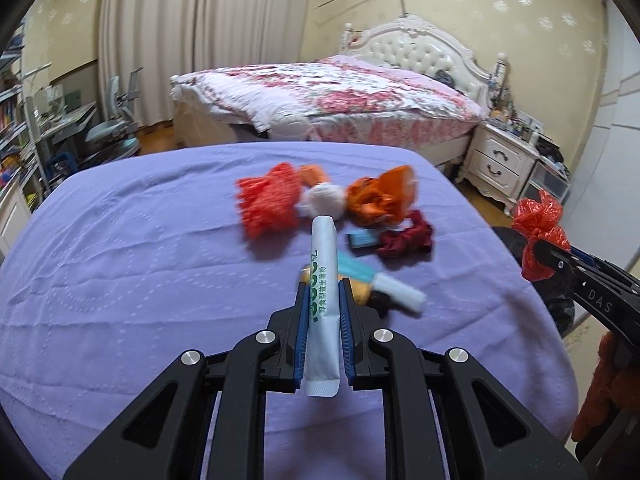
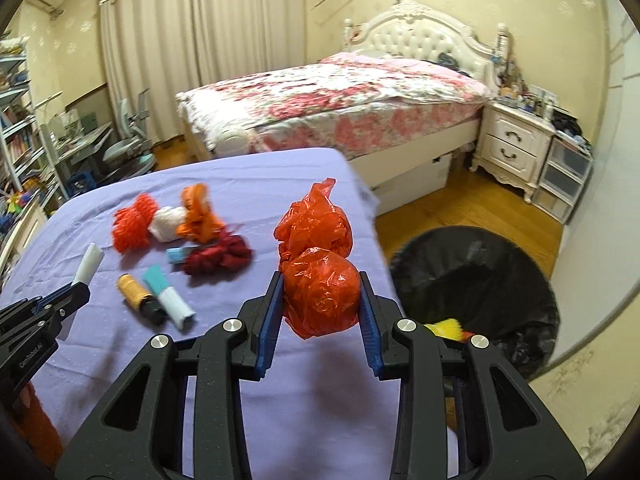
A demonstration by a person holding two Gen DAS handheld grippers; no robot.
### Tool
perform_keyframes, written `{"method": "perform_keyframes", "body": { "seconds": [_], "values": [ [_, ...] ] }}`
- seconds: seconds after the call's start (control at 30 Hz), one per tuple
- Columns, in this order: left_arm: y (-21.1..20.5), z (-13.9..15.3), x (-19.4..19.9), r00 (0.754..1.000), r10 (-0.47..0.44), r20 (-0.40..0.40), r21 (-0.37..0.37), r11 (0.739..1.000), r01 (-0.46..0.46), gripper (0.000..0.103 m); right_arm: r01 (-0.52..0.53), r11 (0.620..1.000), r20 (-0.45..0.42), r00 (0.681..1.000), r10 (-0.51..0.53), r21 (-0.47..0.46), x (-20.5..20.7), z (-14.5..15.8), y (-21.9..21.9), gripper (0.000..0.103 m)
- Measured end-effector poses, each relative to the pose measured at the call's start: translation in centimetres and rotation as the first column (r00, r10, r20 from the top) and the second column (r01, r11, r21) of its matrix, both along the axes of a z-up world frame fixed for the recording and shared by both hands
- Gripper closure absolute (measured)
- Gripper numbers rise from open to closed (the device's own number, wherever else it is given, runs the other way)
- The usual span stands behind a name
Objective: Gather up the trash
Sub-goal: 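Carry the tube and orange bag over the bin and open both tools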
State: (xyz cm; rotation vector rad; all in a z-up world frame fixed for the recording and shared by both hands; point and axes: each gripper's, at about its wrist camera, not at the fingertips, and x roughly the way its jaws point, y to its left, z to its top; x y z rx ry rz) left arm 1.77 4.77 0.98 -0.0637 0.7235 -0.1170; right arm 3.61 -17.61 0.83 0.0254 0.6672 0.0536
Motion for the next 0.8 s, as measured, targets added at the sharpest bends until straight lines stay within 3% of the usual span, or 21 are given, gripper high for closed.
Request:
{"method": "perform_keyframes", "body": {
  "seconds": [0.43, 0.8],
  "values": [
    [-12.2, 0.9, 2.6, 0.975, -0.219, 0.04, 0.015, 0.976, 0.218, 0.087, 0.214, 0.976, 0.022, 0.977, -0.213, -0.03, 0.0, -0.8, -9.0, 0.069],
    [-20.1, 0.3, 6.3, 0.949, -0.313, 0.033, 0.058, 0.949, 0.311, 0.087, 0.304, 0.953, 0.003, 0.953, -0.304, -0.011, 1.5, -2.3, -13.3, 0.069]
  ]
}}
